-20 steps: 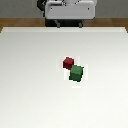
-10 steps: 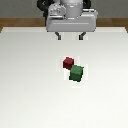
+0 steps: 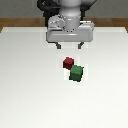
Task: Place the red cube on top of the green cube.
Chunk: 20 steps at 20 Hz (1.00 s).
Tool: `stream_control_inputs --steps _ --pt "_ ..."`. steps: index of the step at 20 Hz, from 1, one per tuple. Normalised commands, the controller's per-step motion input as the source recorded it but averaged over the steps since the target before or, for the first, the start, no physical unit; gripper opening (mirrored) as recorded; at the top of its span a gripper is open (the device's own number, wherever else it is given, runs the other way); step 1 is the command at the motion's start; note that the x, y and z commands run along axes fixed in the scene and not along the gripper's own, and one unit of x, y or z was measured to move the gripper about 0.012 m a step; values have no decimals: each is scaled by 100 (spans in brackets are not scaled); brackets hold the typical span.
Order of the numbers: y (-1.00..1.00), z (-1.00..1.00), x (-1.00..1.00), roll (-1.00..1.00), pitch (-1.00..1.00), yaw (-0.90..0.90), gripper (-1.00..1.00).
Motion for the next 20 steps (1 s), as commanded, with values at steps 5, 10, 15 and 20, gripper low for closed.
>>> stream_control_inputs --steps 5,10,15,20 --pt "0 -20 40 0 0 0 100" --pt "0 -20 20 0 0 0 100" --pt "0 -40 -40 0 0 0 100" --pt "0 -20 0 0 0 0 100"
